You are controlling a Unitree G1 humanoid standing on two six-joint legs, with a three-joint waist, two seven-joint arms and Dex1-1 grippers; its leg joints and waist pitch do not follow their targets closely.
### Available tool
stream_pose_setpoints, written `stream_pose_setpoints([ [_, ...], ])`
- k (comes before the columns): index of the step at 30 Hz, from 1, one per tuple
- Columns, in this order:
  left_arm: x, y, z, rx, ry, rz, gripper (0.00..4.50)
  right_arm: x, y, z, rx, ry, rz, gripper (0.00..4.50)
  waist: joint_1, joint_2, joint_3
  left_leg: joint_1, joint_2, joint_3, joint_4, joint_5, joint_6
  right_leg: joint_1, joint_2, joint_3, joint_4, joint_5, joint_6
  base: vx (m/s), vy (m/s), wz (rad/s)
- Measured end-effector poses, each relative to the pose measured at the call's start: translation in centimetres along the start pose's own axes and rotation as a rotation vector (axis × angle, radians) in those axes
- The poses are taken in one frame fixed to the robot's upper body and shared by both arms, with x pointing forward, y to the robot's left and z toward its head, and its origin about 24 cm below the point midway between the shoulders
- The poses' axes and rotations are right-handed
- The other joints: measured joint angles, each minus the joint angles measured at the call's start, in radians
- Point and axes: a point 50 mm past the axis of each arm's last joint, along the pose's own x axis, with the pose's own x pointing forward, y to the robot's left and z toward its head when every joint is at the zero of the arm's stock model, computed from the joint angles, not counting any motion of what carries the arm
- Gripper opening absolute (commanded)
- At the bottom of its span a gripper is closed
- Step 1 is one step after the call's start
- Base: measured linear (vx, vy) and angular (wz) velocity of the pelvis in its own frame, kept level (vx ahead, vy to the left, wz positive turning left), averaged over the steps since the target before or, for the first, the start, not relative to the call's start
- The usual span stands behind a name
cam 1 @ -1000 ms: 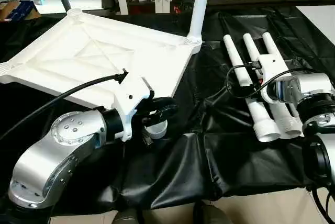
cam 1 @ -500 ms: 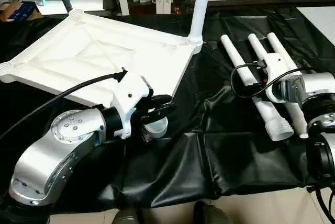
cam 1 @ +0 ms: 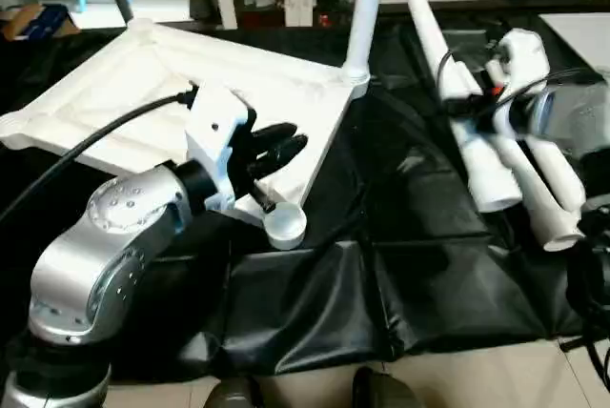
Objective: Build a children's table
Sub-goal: Pick table leg
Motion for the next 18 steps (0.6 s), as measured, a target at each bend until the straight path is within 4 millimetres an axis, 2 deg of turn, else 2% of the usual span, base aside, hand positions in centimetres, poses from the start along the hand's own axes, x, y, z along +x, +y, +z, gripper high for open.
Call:
stream_pose_setpoints([
  [3,0.6,0.4,0.6,-0.044,-0.037,0.023,1.0,-1.6,1.0,0.9,0.033,-0.027,0.073,1.73,0.007,0.004,0.002,-0.002,0.0,0.0,0.0,0.0,0.0,0.0,0.0,0.0,-0.001,-0.001,0.001,0.0,0.0,0.0],
  [6,1.2,1.0,1.7,-0.094,-0.098,0.066,1.0,-3.6,2.9,2.2,0.056,-0.064,0.21,1.73,0.011,0.007,0.004,-0.003,0.0,0.0,0.0,0.0,0.0,-0.001,0.0,0.001,-0.001,-0.001,0.002,0.0,0.0,0.0],
  [8,1.5,1.0,2.1,-0.133,-0.127,0.062,1.26,-4.7,3.2,2.7,0.064,-0.075,0.235,1.73,0.013,0.007,0.004,-0.003,0.0,0.0,0.0,0.0,0.0,-0.001,0.0,0.001,-0.001,-0.002,0.003,0.0,0.0,0.0],
  [11,1.9,0.8,2.7,-0.213,-0.169,0.041,1.37,-6.2,3.9,3.2,0.055,-0.086,0.26,1.73,0.011,0.009,0.006,-0.003,-0.001,0.0,-0.001,0.0,0.0,-0.001,0.0,0.001,-0.001,-0.002,0.004,0.0,0.0,0.0],
  [15,2.7,0.6,3.6,-0.255,-0.202,0.011,1.73,-7.7,5.5,3.5,-0.002,-0.105,0.268,1.73,-0.001,0.015,0.009,-0.003,-0.002,-0.001,-0.001,0.0,0.0,-0.002,0.001,0.001,-0.001,-0.003,0.006,0.0,0.0,0.0],
  [18,3.1,0.4,3.9,-0.264,-0.209,0.0,2.0,-8.4,6.6,3.6,-0.056,-0.129,0.271,1.73,-0.006,0.016,0.009,-0.001,-0.001,-0.002,-0.003,0.0,0.0,-0.002,0.002,0.0,-0.001,-0.007,0.012,0.0,0.0,0.0],
])
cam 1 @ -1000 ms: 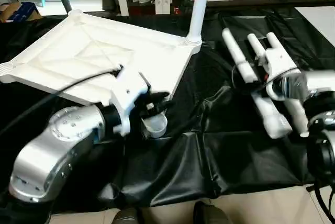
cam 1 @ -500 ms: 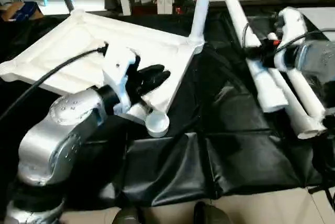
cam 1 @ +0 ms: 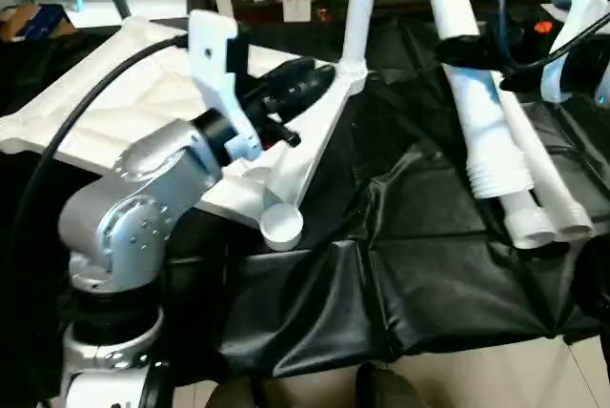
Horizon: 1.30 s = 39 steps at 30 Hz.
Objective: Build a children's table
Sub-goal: Pick table leg
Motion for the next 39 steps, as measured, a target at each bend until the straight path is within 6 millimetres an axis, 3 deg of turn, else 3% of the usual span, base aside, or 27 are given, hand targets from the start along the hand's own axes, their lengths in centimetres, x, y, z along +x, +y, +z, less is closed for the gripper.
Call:
stream_pose_setpoints([
  [6,0.2,0.2,0.1,-0.009,-0.005,0.014,2.43,-0.2,0.6,0.2,-0.041,-0.037,-0.014,1.73,0.004,0.001,0.001,0.0,0.0,0.0,-0.002,0.001,-0.001,0.0,0.0,0.001,0.0,-0.002,0.003,0.0,0.0,0.0],
  [10,1.5,-0.3,2.3,-0.094,-0.131,-0.01,2.68,-0.9,3.5,0.6,-0.176,-0.171,0.169,1.73,0.013,0.002,0.002,-0.004,0.001,0.0,-0.002,0.0,-0.001,0.0,0.0,0.001,0.0,0.0,0.001,0.0,0.0,0.0],
  [15,2.0,-0.5,3.4,-0.257,-0.24,-0.046,3.22,-0.4,5.3,-2.1,-0.232,-0.144,0.34,1.73,0.024,-0.002,0.001,-0.006,0.0,-0.001,-0.003,0.0,0.0,0.0,-0.001,0.0,-0.001,-0.001,0.002,0.0,0.0,0.0],
  [18,2.0,-0.6,3.8,-0.334,-0.279,-0.082,3.35,-0.1,6.0,-2.6,-0.255,-0.117,0.372,1.73,0.026,-0.003,0.002,-0.007,0.0,-0.001,-0.002,0.0,0.0,0.0,-0.001,0.001,-0.001,-0.001,0.003,0.0,0.0,0.0],
  [21,2.0,-1.0,4.6,-0.399,-0.326,-0.137,3.62,0.0,6.3,-2.9,-0.28,-0.111,0.384,1.73,0.026,-0.003,0.002,-0.007,0.0,0.0,-0.002,0.0,0.0,0.0,-0.001,0.001,-0.001,-0.001,0.004,0.0,0.0,0.0],
  [31,1.8,-0.7,4.6,-0.45,-0.317,-0.099,4.43,0.6,6.3,-4.6,-0.335,-0.039,0.384,1.73,0.027,-0.007,0.003,-0.009,0.0,-0.001,-0.002,0.001,0.0,0.001,-0.002,0.001,-0.001,-0.003,0.007,0.0,0.0,0.0],
  [33,1.8,-0.6,4.5,-0.455,-0.306,-0.084,4.5,0.5,6.4,-4.7,-0.374,-0.029,0.367,1.73,0.028,-0.007,0.004,-0.009,0.0,-0.001,-0.002,0.001,0.0,0.001,-0.001,0.001,-0.001,-0.004,0.008,0.0,0.0,0.0],
  [35,2.0,-0.4,4.3,-0.471,-0.285,-0.05,4.16,0.7,6.4,-5.1,-0.423,-0.008,0.35,1.73,0.028,-0.008,0.004,-0.009,0.0,-0.001,-0.002,0.001,0.0,0.001,-0.001,0.001,-0.001,-0.004,0.008,0.0,0.0,0.0],
  [39,2.4,0.3,3.8,-0.513,-0.246,-0.001,4.1,1.1,6.6,-5.4,-0.451,-0.001,0.349,1.73,0.028,-0.008,0.004,-0.009,0.0,-0.001,-0.002,0.001,-0.001,0.001,-0.001,0.001,-0.001,-0.004,0.008,0.0,0.0,0.0],
])
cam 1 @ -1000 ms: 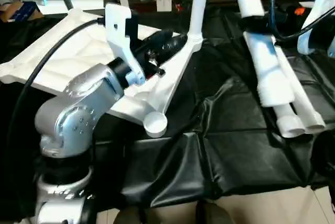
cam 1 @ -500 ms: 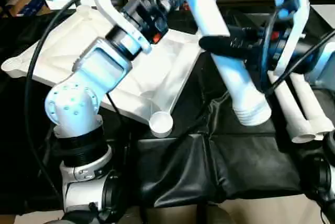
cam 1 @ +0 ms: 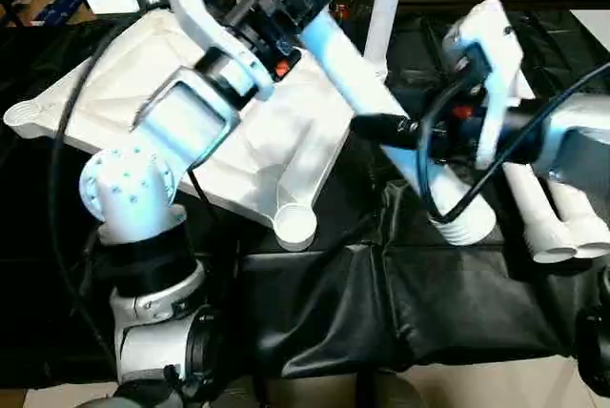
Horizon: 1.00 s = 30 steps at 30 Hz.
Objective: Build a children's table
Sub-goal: Pick table leg
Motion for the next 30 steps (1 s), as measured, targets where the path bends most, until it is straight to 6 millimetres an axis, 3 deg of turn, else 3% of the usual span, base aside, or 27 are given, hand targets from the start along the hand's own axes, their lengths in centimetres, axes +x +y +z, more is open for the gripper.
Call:
stream_pose_setpoints([
  [2,-0.1,0.3,0.1,-0.011,0.0,0.019,3.76,0.0,0.0,0.1,-0.007,-0.007,-0.003,1.73,-0.001,0.0,0.0,0.0,0.0,0.0,0.0,0.0,0.0,0.0,0.0,0.0,0.0,0.0,0.0,0.0,0.0,0.0],
  [5,-0.2,0.5,0.3,-0.016,-0.006,0.034,3.74,0.0,-0.1,0.1,-0.013,-0.011,-0.012,1.73,-0.001,0.0,0.0,0.0,0.0,0.0,0.0,0.0,0.0,0.0,0.0,0.0,0.0,0.0,0.0,0.0,0.0,0.0],
  [7,-0.3,0.7,0.4,-0.022,-0.013,0.052,3.4,0.0,-0.1,0.2,-0.025,-0.016,-0.013,1.73,-0.001,0.0,0.0,0.0,0.0,0.0,0.0,0.0,0.0,0.0,0.0,0.0,0.0,0.0,0.0,0.0,0.0,0.0],
  [10,-0.3,0.7,0.5,-0.034,-0.017,0.048,3.35,0.1,-0.1,0.2,-0.035,-0.012,-0.015,1.73,0.0,0.0,0.0,0.0,0.0,0.0,0.0,0.0,0.0,0.0,0.0,0.0,0.0,0.0,0.0,0.0,0.0,0.0],
  [13,-0.4,0.7,0.5,-0.035,-0.018,0.05,2.93,0.1,-0.1,0.3,-0.042,-0.019,-0.016,1.73,0.0,0.0,0.0,0.0,0.0,0.0,0.001,0.0,0.0,0.0,0.0,0.0,0.001,0.0,0.0,0.0,0.0,0.0],
  [16,-0.4,0.6,0.5,-0.039,-0.017,0.048,2.9,0.2,-0.1,0.2,-0.049,-0.012,-0.024,1.73,0.0,0.0,0.0,0.0,0.0,0.0,0.002,0.0,0.0,0.0,0.0,0.0,0.001,0.0,0.0,0.0,0.0,0.0],
  [19,-0.4,0.7,0.5,-0.039,-0.018,0.053,2.48,0.2,-0.1,0.3,-0.061,-0.011,-0.031,1.73,0.0,0.0,0.0,0.0,0.0,0.0,0.002,0.0,0.0,0.0,0.0,0.0,0.002,0.0,0.0,0.0,0.0,0.0],
  [24,-0.4,0.7,0.7,-0.041,-0.037,0.061,2.28,0.4,-0.3,0.3,-0.081,-0.016,-0.044,1.73,0.0,-0.001,0.0,0.0,0.0,0.0,0.003,0.0,0.001,0.0,0.0,0.0,0.002,0.001,0.0,0.0,0.0,0.0],
  [25,-0.4,0.7,0.8,-0.04,-0.042,0.063,2.08,0.4,-0.3,0.3,-0.081,-0.02,-0.046,2.29,0.0,-0.001,0.0,0.0,0.0,0.0,0.003,0.001,0.001,0.0,0.0,0.0,0.002,0.001,0.0,0.0,0.0,0.0],
  [28,-0.2,0.9,1.1,-0.048,-0.054,0.073,2.09,0.6,-0.4,0.4,-0.076,-0.035,-0.044,2.43,0.0,-0.001,0.0,-0.001,0.0,0.0,0.005,0.001,0.003,0.0,0.0,0.0,0.003,0.001,0.0,0.0,0.0,0.0],
  [30,-0.4,1.4,1.4,-0.036,-0.06,0.106,1.76,0.6,-0.3,0.6,-0.081,-0.054,-0.041,2.69,-0.001,-0.001,0.0,-0.001,0.0,0.0,0.005,0.002,0.003,0.0,0.0,0.0,0.003,0.002,0.0,0.0,0.0,0.0],
])
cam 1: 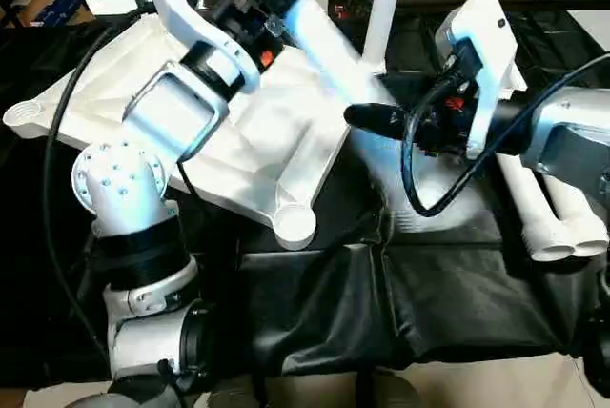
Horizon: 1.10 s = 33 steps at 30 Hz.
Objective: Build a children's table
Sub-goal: Pick table leg
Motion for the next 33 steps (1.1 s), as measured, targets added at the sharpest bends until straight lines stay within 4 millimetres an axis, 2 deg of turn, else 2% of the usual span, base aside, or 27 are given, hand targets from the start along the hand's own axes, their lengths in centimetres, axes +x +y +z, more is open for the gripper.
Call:
stream_pose_setpoints([
  [6,-0.2,0.4,0.7,0.005,-0.036,0.02,1.59,-0.1,-0.1,0.3,-0.009,-0.016,-0.008,3.24,0.002,-0.001,0.0,0.0,0.0,0.0,0.001,0.0,0.0,0.0,0.0,0.0,0.0,0.0,0.0,0.0,0.0,0.0],
  [8,-0.2,0.6,1.0,0.017,-0.049,0.037,1.59,-0.3,-0.3,0.4,-0.01,-0.024,-0.015,3.29,0.004,-0.001,0.0,-0.001,0.0,0.0,0.002,0.0,0.0,0.0,0.0,0.0,0.0,0.0,0.0,0.0,0.0,0.0],
  [9,-0.2,0.8,1.3,0.023,-0.057,0.049,1.59,-0.6,-0.6,0.6,-0.009,-0.036,-0.03,3.53,0.004,-0.001,0.0,-0.001,0.0,0.0,0.002,0.0,0.0,0.0,0.0,0.0,0.0,0.0,0.0,0.0,0.0,0.0],
  [12,0.1,1.1,2.2,0.028,-0.091,0.079,1.59,-2.6,-1.6,1.0,-0.023,-0.05,-0.084,3.74,0.009,-0.001,0.0,-0.003,0.0,0.0,0.003,0.0,0.0,0.001,0.0,0.001,0.0,0.0,0.0,0.0,0.0,0.0],
  [16,0.0,1.2,4.1,0.045,-0.155,0.089,1.59,-5.4,-3.0,-0.9,-0.029,0.023,-0.217,4.01,0.016,-0.003,-0.001,-0.004,0.0,0.0,0.003,0.0,0.002,0.002,0.0,0.001,-0.001,0.0,0.0,0.0,0.0,0.0],
  [24,0.3,0.7,5.3,0.046,-0.173,0.066,1.59,-9.6,-5.5,-5.2,0.114,0.079,-0.476,4.03,0.016,-0.003,0.0,-0.003,0.0,0.001,0.003,-0.001,-0.001,0.002,-0.001,0.001,-0.001,0.0,0.0,0.0,0.0,0.0],
  [28,0.3,0.6,5.3,0.036,-0.167,0.054,1.59,-10.7,-6.0,-5.8,0.132,0.064,-0.534,4.03,0.008,-0.003,0.0,-0.003,-0.001,0.001,0.003,-0.001,-0.001,0.002,0.0,0.0,-0.001,0.0,0.001,0.0,0.0,0.0],
  [33,0.3,0.5,5.3,0.034,-0.162,0.048,1.59,-11.7,-6.2,-5.4,0.134,-0.009,-0.55,4.03,-0.005,-0.002,0.0,-0.003,0.0,0.001,0.002,-0.001,-0.001,0.002,0.0,0.0,-0.002,0.0,0.001,0.0,0.0,0.0],
])
